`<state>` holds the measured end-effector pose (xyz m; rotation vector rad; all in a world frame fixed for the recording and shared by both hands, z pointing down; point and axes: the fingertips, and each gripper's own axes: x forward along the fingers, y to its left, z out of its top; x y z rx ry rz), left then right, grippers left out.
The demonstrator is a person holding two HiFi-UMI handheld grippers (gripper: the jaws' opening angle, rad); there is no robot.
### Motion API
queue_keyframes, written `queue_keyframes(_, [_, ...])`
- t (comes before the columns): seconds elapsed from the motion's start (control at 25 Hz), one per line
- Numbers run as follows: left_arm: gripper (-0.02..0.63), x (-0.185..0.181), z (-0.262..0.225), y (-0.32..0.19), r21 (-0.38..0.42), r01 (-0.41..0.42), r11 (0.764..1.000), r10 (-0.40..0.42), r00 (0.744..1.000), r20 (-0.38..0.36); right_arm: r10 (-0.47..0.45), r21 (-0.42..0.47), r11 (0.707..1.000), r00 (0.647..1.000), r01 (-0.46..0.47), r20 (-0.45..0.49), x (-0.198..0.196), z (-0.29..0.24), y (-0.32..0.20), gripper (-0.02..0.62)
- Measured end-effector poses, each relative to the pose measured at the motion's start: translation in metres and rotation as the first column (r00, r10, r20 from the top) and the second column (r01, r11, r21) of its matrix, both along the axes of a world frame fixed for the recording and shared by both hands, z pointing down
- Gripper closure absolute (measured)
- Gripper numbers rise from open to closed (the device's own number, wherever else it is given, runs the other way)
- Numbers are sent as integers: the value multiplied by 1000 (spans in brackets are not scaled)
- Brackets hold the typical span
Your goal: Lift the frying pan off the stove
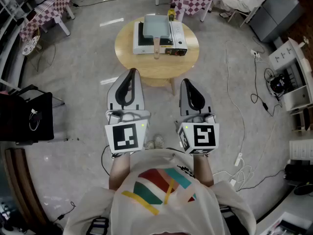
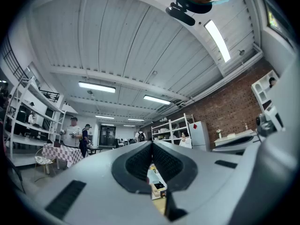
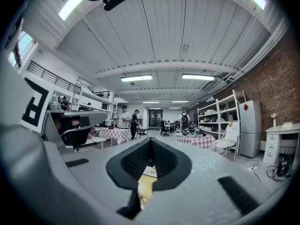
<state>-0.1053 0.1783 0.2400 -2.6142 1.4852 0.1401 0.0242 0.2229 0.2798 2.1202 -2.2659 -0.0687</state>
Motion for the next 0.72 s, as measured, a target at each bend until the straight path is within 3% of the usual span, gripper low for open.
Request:
queue_keyframes(0.52, [600, 2, 1, -11, 4, 19, 1000, -19, 1000, 3, -22, 14, 1000, 1000, 22, -17, 4, -2, -6, 597])
queue_keyframes(0.64, [600, 4, 0, -14, 8, 31, 1000, -31, 1000, 5, -59, 2, 998, 997, 59, 57, 9, 3, -11, 597])
queue_keyframes(0.72, [600, 6, 2, -17, 8, 41, 999, -41, 999, 9, -139, 27, 990, 983, 136, 116, 8, 4, -13, 597])
